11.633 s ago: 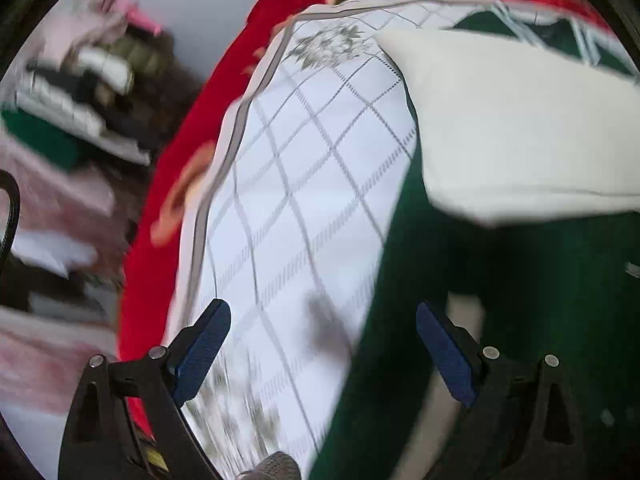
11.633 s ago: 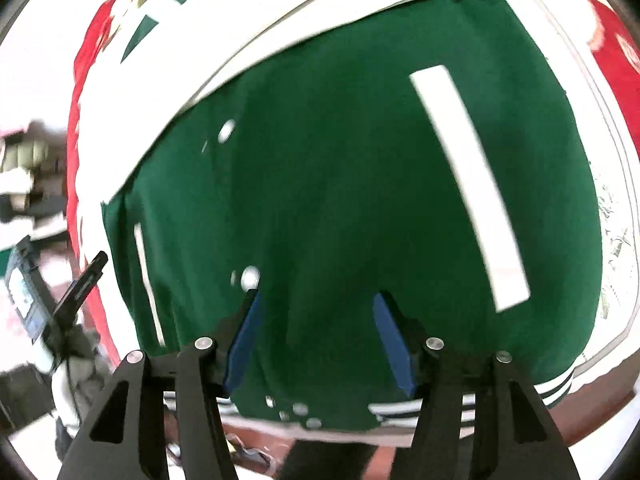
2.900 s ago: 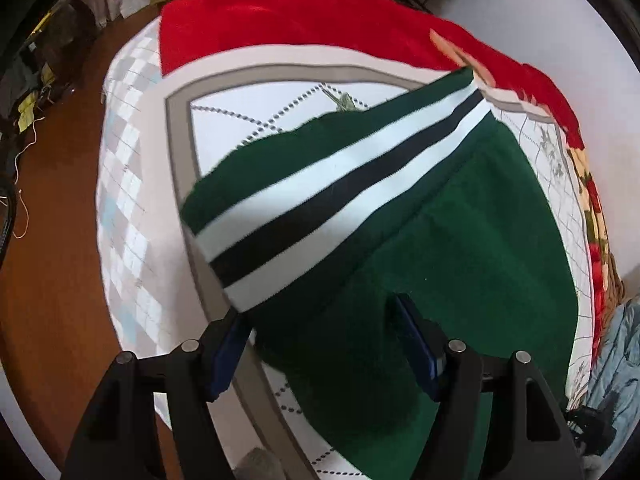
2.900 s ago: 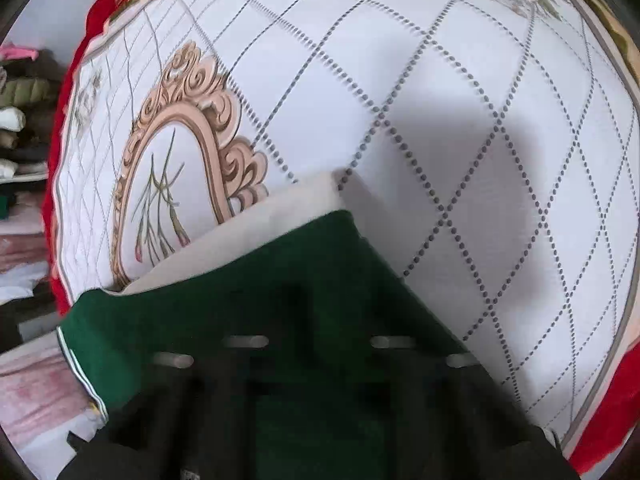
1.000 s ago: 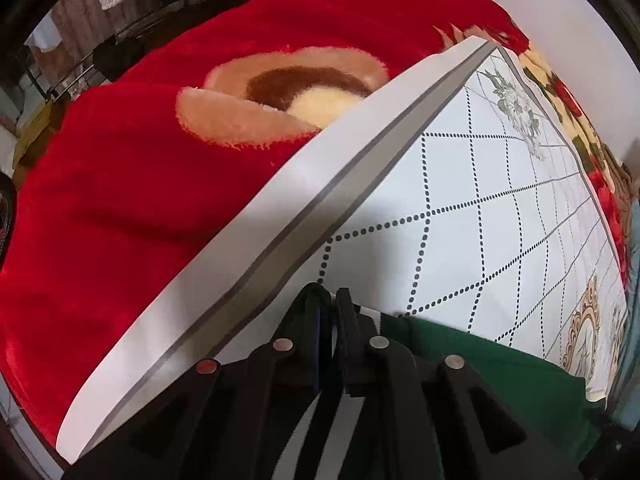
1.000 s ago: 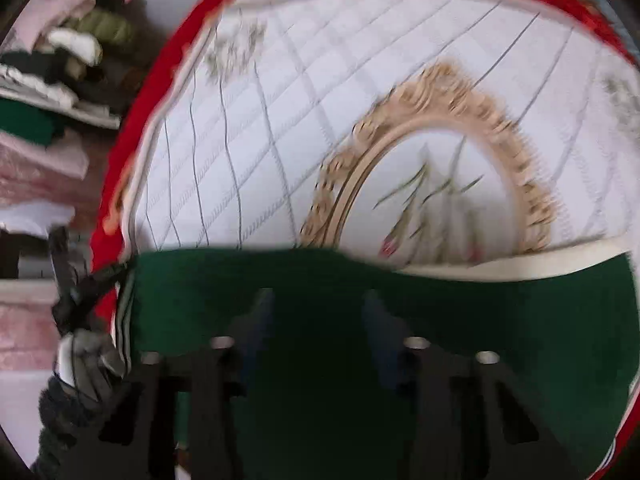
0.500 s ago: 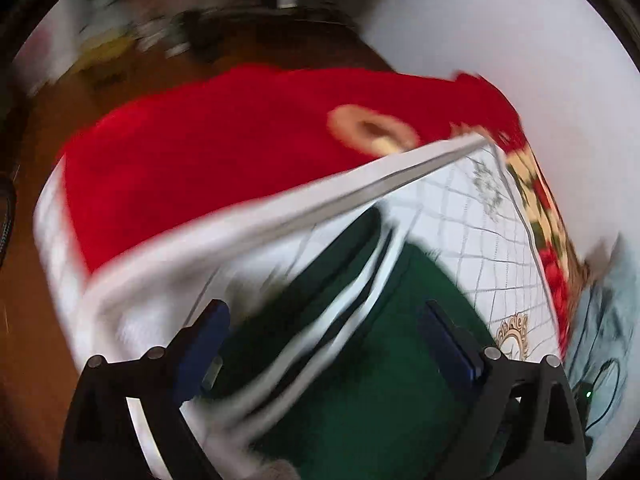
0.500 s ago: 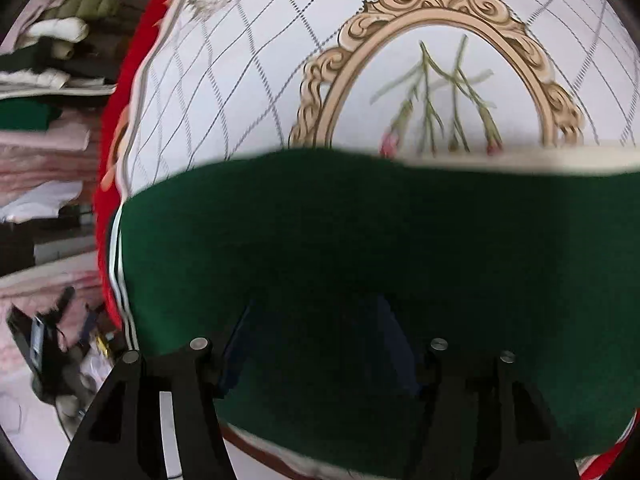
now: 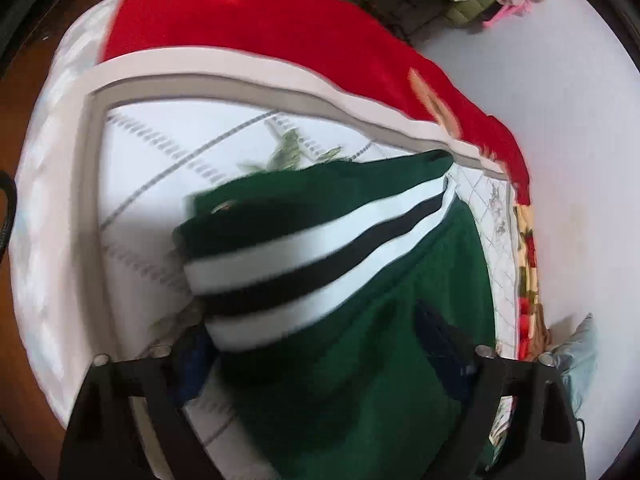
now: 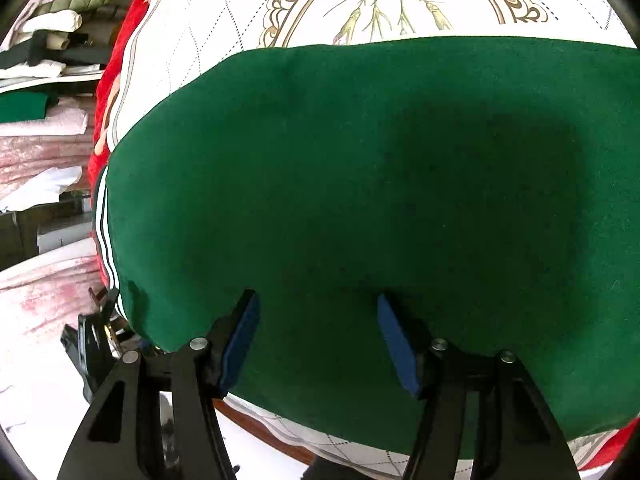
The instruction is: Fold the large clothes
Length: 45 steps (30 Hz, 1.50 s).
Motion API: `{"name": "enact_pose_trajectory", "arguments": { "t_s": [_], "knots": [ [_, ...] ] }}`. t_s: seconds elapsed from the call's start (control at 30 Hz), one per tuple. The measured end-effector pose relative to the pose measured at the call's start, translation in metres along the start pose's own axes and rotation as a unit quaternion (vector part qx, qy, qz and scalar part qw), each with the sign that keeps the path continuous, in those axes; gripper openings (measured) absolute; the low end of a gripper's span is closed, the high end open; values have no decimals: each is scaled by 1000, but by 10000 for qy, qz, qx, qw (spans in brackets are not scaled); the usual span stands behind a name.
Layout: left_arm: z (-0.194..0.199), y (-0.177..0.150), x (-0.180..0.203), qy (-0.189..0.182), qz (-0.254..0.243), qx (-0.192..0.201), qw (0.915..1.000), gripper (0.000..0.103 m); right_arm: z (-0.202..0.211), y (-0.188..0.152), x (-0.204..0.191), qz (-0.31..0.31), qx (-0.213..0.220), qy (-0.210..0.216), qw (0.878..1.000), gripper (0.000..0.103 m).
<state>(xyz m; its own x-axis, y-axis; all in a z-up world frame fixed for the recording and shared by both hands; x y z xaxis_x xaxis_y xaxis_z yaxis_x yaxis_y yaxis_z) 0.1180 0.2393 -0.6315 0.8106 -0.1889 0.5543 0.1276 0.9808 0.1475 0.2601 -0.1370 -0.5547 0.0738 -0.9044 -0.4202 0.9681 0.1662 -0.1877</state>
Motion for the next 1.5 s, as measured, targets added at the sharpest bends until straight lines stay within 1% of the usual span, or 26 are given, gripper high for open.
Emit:
{"name": "enact_pose_trajectory", "arguments": {
  "t_s": [0.03, 0.07, 0.1, 0.17, 0.2, 0.27, 0.33, 0.37, 0.4, 0.43, 0.47, 0.57, 0.67, 0.73, 0.8, 0.83, 0.9, 0.97, 1.03, 1.07, 1.1, 1.23, 1.27, 1.37, 1.4, 1.5],
  "knots": [
    [-4, 3, 1, 61, -16, 32, 10000, 81, 0, -1, 0, 2, 3, 8, 10000, 63],
    [-9, 8, 3, 90, -55, 113, 9999, 65, 0, -1, -1, 13, 18, 23, 10000, 63],
    [-8, 9, 0, 131, -99, 159, 9997, 38, 2, 0, 1, 21, 32, 48, 10000, 63],
    [-8, 14, 9, -76, -204, 169, 9996, 24, 8, -1, 8, 19, 49, 70, 10000, 63],
    [-3, 15, 16, -215, -264, 190, 9992, 21, 8, -1, 9, 50, 32, 67, 10000, 63],
    [14, 16, 32, -894, -257, 237, 9954, 20, 9, 0, 12, -5, 17, 155, 9999, 63],
    [39, 14, 50, -1673, -252, 273, 9852, 20, 11, -1, 17, -69, -5, 243, 9997, 63],
    [46, 11, 56, -2190, -243, 161, 9753, 20, 12, 0, 18, -105, -29, 289, 9995, 63],
    [47, 10, 57, -2484, -177, 76, 9685, 20, 12, 0, 20, -147, -59, 346, 9993, 63],
    [45, 9, 55, -2669, -70, 52, 9637, 20, 11, 0, 19, -169, -76, 373, 9991, 63],
    [39, 10, 48, -2700, 13, 69, 9628, 22, 11, 1, 20, -187, -109, 404, 9990, 63],
    [1, 17, 14, -2307, 401, -7, 9722, 31, 12, 3, 21, -229, -183, 437, 9986, 63],
    [-32, 26, -9, -2196, 782, -194, 9723, 41, 14, 3, 21, -226, -208, 364, 9989, 63],
    [-40, 29, -4, -2079, 560, -142, 9764, 50, 14, 4, 21, -221, -234, 348, 9989, 63],
    [-46, 31, 7, -1870, 227, -150, 9820, 64, 12, 5, 21, -242, -250, 349, 9988, 63],
    [-50, 31, 17, -1751, 27, -155, 9844, 68, 11, 5, 21, -238, -262, 333, 9988, 63],
    [-56, 29, 30, -1503, -304, -174, 9880, 70, 8, 6, 20, -210, -272, 281, 9990, 63],
    [-61, 28, 45, -1280, -543, -109, 9902, 69, 7, 8, 20, -177, -260, 232, 9992, 65],
    [-61, 26, 54, -1006, -789, -4, 9918, 34, 8, 8, 21, -166, -241, 234, 9993, 70],
    [-61, 26, 61, -864, -929, -12, 9919, 26, 9, 8, 22, -160, -236, 220, 9994, 71],
    [-58, 28, 66, -729, -999, 22, 9923, 22, 8, 10, 20, -136, -237, 204, 9994, 71],
    [-37, 31, 71, -335, -1266, 164, 9913, 20, 15, 17, 11, -90, -234, 378, 9990, 71],
    [-25, 38, 75, -211, -1388, 292, 9897, 19, 22, 17, 9, -74, -184, 422, 9989, 71],
    [16, 56, 74, -80, -1577, 643, 9854, 19, 51, 13, 12, -12, 86, 422, 9991, 71],
    [28, 63, 75, -47, -1661, 753, 9832, 19, 65, 10, 16, -15, 231, 311, 9992, 71],
    [59, 79, 77, 167, -1927, 1105, 9749, 19, 95, -2, 45, -111, 545, -306, 9980, 71]
  ]
}}
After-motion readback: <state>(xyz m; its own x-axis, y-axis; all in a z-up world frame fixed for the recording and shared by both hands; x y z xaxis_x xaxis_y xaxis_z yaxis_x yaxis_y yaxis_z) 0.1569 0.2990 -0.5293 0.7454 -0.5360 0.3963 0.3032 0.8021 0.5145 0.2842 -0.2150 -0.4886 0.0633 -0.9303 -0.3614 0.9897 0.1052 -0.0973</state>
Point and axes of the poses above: each gripper's, at about its wrist camera, not at the fingertips, and z roughly against the way its jaws point, x to its right, y to its top, the point moved 6 cm from there along -z, roughly the way its jaws point
